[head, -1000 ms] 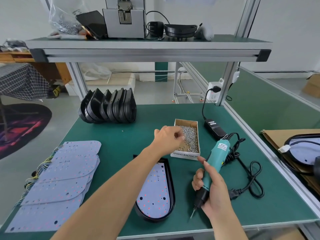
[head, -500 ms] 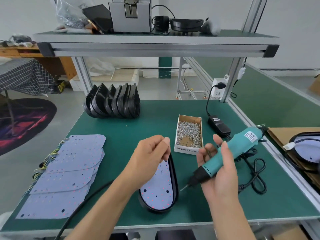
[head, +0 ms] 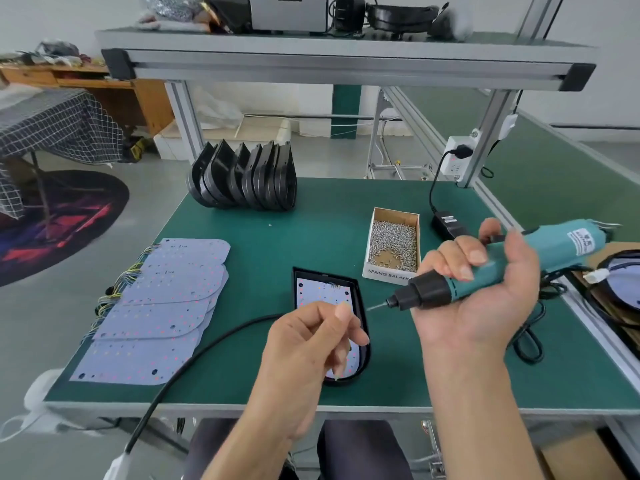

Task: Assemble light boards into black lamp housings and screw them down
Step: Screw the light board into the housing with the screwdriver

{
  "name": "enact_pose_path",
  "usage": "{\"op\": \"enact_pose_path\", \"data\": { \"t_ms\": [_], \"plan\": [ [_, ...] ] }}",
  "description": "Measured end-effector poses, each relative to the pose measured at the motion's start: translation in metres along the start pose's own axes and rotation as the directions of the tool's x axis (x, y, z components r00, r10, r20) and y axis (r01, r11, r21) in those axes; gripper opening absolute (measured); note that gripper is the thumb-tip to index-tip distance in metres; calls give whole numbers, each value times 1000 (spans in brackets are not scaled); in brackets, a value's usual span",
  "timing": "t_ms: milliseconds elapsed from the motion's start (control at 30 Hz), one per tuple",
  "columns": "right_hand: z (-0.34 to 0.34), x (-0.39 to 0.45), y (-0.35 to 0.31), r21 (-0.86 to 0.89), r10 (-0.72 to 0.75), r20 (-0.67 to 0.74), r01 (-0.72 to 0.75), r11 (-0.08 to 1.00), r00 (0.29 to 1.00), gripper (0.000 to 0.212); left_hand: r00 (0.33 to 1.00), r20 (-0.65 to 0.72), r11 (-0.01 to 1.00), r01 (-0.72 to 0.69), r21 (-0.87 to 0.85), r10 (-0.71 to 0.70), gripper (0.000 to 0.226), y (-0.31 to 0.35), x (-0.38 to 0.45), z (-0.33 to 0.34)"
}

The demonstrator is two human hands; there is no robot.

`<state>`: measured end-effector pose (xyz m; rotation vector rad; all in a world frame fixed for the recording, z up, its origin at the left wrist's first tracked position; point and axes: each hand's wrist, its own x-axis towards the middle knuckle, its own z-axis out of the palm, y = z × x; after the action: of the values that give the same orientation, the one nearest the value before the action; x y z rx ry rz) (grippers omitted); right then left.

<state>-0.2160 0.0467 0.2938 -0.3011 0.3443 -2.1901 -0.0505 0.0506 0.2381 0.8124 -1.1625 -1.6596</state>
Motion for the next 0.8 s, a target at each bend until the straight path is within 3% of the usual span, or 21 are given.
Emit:
{"op": "enact_pose_path", "data": {
  "t_ms": [167,800],
  "plan": [
    [4,-7,3,-45,-27,36,28,999,999,13,997,-55,995,53,-80,-58,31,0,-5,8],
    [10,-20,8,-185,-66,70,78,980,995,18,999,-31,998,30,-60,-32,31,-3,-9,9]
  ]
}}
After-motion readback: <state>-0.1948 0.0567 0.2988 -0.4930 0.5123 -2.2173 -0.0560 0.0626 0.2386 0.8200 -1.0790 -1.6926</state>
